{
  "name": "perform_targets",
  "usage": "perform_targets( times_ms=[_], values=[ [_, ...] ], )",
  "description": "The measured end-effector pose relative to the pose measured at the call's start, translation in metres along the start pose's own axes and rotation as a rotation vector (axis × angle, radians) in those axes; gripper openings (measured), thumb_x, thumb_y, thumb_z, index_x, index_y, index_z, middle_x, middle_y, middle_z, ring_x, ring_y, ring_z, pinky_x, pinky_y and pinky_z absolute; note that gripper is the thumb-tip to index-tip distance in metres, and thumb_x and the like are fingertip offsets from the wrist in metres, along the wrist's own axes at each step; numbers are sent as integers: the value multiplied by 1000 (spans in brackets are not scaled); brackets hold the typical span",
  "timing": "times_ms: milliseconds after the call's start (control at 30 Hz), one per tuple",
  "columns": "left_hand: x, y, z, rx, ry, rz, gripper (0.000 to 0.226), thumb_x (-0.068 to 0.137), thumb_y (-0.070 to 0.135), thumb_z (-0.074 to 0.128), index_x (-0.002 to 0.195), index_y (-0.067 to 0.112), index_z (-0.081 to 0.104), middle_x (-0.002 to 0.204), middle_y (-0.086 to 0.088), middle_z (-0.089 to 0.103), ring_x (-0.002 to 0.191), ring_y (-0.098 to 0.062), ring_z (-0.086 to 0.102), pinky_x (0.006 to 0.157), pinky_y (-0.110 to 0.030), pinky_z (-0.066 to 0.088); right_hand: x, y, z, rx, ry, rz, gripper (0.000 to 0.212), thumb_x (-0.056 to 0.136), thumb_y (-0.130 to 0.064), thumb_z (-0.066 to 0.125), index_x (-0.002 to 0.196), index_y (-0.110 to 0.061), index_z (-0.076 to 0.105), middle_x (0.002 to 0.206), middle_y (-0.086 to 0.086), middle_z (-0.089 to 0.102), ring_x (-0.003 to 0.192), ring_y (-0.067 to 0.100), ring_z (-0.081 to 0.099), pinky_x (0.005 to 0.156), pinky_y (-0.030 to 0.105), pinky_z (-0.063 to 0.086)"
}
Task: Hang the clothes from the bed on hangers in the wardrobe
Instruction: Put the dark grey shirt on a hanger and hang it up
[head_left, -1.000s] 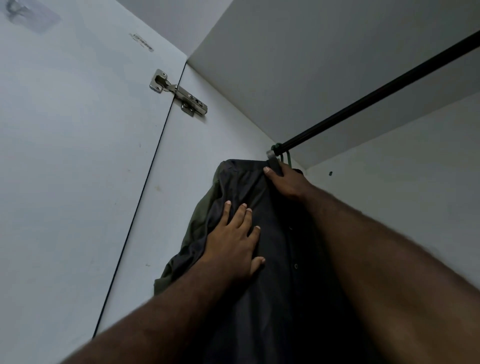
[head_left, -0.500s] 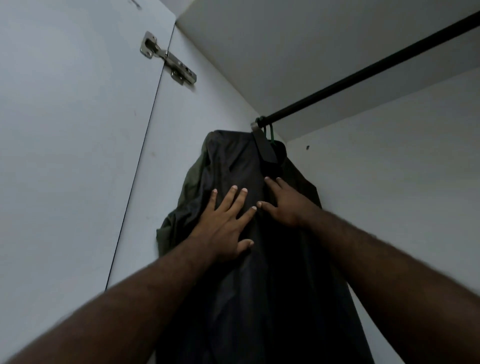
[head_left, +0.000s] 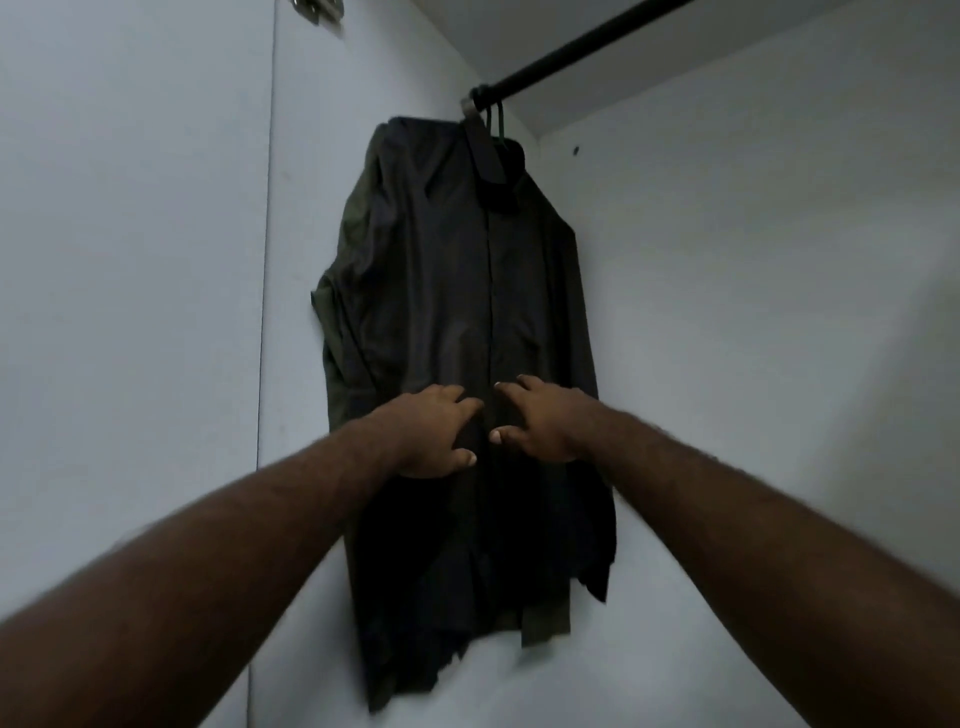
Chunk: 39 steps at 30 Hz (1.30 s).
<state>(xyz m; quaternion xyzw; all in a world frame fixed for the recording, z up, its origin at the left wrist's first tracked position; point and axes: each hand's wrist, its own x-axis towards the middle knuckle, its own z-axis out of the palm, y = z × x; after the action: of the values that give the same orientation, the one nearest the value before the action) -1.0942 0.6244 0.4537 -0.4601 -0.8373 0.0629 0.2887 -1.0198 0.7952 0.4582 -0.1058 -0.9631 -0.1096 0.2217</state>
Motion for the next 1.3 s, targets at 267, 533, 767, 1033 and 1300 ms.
perform_targets(
  times_ms=[267, 533, 767, 1033, 1300],
  values=[
    [-53, 59, 43, -197, -70, 85, 74, 92, 48, 57, 151, 15, 27, 151, -10, 33, 137, -26, 34, 111, -39, 35, -132, -4, 46, -1, -134, 76, 72, 94, -59, 47, 151, -21, 27, 148, 9, 40, 127, 32, 49, 103, 44, 42],
    [-103, 130, 119, -681, -64, 253, 61, 93, 39, 60, 145, 14, 41, 143, -3, 46, 132, -20, 42, 106, -25, 30, -257, -18, 114, 159, -123, 475, 54, 99, -51, 44, 142, -18, 43, 140, 6, 50, 119, 29, 55, 99, 39, 43],
    [-201, 204, 208, -1115, -171, 385, 44, 92, 34, 63, 132, 17, 55, 133, 2, 57, 123, -14, 50, 103, -24, 36, -385, -95, 179, 243, -102, 896, 49, 98, -47, 50, 135, -15, 50, 132, 8, 57, 121, 27, 54, 101, 40, 41],
    [-336, 327, 216, -1554, -566, 560, 29, 89, 25, 69, 116, 15, 64, 111, 6, 64, 102, -6, 59, 82, -6, 42, -555, -210, 178, 313, 99, 1433, 51, 93, -37, 62, 136, -10, 51, 140, 11, 45, 118, 27, 55, 98, 34, 44],
    [-518, 401, 176, -1585, -1010, 816, 16, 91, 21, 67, 106, 17, 63, 97, 2, 66, 88, -9, 61, 76, -14, 49, -709, -381, 159, 252, 287, 2008, 48, 91, -41, 65, 130, -14, 57, 131, 8, 52, 106, 24, 61, 92, 35, 49]
  ],
)
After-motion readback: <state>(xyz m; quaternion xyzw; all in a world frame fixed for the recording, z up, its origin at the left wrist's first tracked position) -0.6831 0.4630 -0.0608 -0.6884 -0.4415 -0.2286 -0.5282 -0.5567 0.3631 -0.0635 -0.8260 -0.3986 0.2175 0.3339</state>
